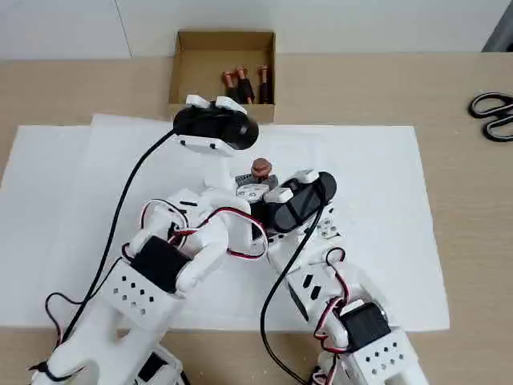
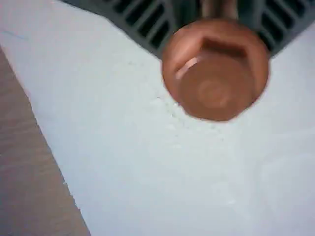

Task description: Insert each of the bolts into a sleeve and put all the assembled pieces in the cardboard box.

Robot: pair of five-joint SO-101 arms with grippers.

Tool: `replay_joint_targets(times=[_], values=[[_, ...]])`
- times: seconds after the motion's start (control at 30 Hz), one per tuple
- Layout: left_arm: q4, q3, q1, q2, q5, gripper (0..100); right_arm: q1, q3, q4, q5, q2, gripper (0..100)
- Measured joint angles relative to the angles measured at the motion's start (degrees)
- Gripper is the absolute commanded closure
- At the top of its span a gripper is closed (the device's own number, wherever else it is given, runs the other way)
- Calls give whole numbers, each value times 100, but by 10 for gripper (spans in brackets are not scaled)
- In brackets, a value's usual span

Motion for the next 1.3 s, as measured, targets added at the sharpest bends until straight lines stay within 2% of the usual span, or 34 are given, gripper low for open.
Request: replay_joint_targets(times=[1.3], values=[[-9,545,70,0,-9,991,-26,9,0,9,9,995]])
